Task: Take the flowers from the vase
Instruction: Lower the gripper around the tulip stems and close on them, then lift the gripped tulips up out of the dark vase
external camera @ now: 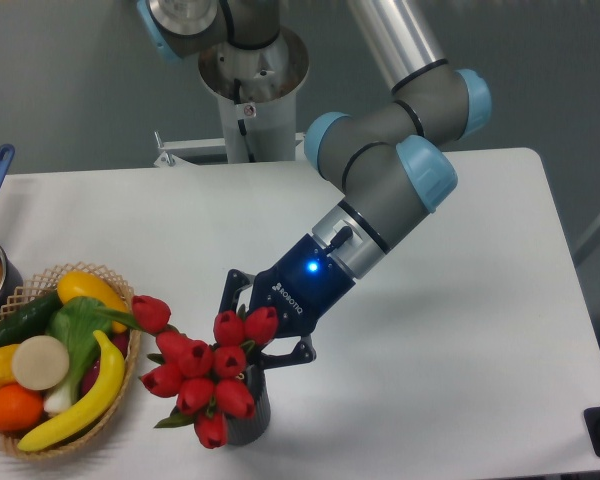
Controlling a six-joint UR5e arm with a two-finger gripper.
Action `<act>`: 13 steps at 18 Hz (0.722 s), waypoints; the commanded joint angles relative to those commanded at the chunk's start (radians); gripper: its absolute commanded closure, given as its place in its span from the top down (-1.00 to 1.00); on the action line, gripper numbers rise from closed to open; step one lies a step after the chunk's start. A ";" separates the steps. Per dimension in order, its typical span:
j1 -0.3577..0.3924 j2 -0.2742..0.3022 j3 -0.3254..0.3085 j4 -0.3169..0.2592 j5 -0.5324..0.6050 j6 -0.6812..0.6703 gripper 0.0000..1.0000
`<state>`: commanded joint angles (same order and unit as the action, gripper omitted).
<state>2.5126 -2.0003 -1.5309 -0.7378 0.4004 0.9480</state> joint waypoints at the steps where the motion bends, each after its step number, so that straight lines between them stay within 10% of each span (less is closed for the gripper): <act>1: 0.002 0.011 0.002 -0.002 0.000 0.000 -1.00; 13: 0.031 0.023 0.060 -0.002 -0.064 -0.069 -1.00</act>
<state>2.5433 -1.9773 -1.4711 -0.7394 0.3360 0.8790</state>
